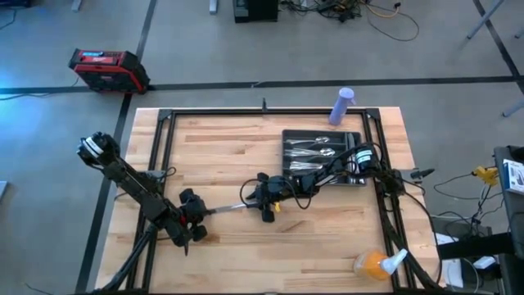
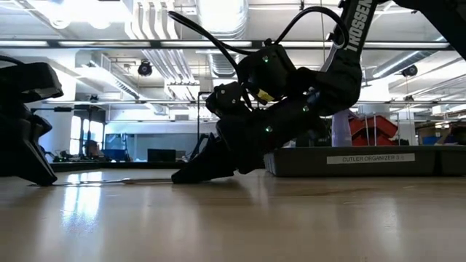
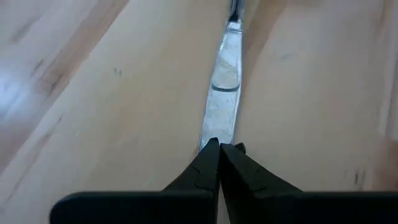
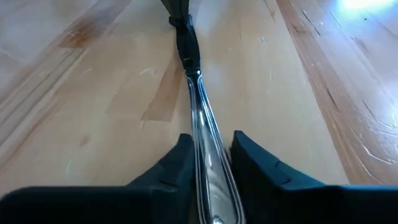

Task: Sort silverware
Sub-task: Put the silver knife into the gray silverware tray

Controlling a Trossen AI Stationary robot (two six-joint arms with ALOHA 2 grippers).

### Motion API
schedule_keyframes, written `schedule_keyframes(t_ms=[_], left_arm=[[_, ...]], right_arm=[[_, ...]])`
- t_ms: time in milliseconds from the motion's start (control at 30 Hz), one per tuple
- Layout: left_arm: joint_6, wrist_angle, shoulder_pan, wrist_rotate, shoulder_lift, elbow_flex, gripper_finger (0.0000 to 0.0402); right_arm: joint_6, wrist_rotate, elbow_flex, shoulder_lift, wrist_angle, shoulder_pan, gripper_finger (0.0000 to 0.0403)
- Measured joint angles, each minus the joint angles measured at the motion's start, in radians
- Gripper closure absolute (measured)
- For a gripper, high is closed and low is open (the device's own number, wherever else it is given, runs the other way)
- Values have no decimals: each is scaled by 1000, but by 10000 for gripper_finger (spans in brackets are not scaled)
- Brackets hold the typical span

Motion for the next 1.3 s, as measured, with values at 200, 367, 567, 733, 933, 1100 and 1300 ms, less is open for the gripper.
schedule_keyframes(t_ms=[200,367,567,733,933,1100,1300], left_arm=[[187,18,12,-106,-75,58,402],[302,95,66,-121,-130,82,402],[501,244,179,7,-142,82,396],[570,258,322,209,-123,83,372],[674,271,490,334,-69,83,325],[696,314,578,559,4,83,284],[693,381,594,584,114,88,261]], right_arm=[[-45,3,2,-4,-45,0,354],[-93,47,2,-5,-54,7,354],[-170,96,2,-5,-54,20,354],[-226,113,2,-5,-49,24,354],[-235,108,2,-5,-47,23,354],[-240,107,2,-5,-47,22,354],[-249,105,2,-5,-44,22,354]])
